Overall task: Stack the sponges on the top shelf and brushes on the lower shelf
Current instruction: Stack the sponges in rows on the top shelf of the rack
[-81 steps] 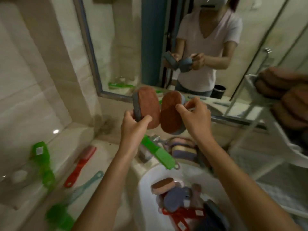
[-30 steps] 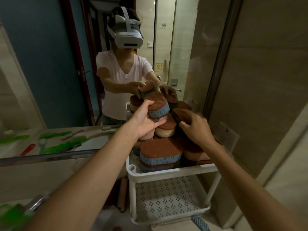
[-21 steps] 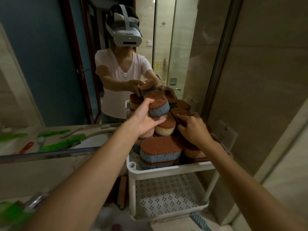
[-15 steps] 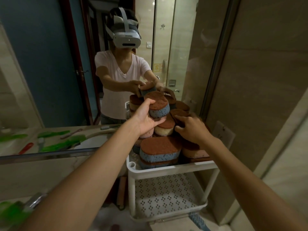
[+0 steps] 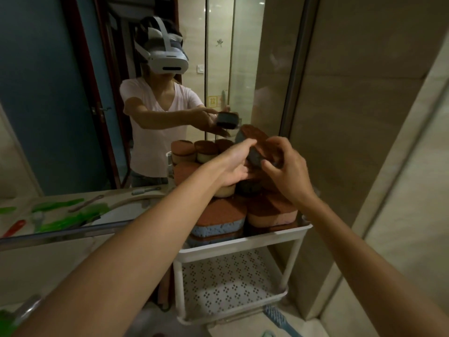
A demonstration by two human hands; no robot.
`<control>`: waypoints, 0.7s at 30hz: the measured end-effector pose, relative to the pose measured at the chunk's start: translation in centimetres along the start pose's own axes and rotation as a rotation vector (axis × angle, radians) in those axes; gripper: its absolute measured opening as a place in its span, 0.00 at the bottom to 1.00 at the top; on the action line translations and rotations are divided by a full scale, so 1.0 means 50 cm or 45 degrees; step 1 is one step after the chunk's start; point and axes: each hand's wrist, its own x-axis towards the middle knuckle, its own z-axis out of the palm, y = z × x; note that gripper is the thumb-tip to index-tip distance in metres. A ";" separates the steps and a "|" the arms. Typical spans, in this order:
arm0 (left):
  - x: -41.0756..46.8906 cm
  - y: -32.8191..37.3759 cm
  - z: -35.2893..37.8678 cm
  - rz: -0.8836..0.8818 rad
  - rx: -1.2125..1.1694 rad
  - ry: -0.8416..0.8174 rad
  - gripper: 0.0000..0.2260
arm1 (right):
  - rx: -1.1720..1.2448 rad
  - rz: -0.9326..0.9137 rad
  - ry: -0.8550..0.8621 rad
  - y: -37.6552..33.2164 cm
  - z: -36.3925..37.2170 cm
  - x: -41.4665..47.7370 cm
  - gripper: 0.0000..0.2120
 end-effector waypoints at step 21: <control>0.027 -0.077 -0.068 0.140 2.071 -0.016 0.27 | -0.334 0.262 -0.365 0.118 0.032 -0.007 0.21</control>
